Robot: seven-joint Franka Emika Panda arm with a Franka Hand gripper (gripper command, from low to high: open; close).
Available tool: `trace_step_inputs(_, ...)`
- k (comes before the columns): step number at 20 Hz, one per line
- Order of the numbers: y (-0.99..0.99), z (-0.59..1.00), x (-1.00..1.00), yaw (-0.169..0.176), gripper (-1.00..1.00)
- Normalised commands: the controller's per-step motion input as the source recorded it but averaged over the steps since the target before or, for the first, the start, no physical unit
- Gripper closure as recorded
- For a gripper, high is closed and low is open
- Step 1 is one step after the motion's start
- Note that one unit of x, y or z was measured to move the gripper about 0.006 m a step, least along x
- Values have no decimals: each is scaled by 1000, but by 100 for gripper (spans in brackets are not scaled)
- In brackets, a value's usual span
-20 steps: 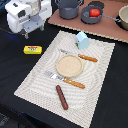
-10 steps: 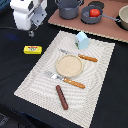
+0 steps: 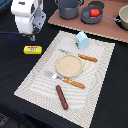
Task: Interact with the objects in diverse but meaningful ways.
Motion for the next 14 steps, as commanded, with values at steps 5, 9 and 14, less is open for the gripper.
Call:
trace_step_inputs(5,-79,-243,31,45,-100)
trace_step_inputs(9,-164,-271,11,41,-100)
trace_step_inputs(14,-288,-148,140,33,-100)
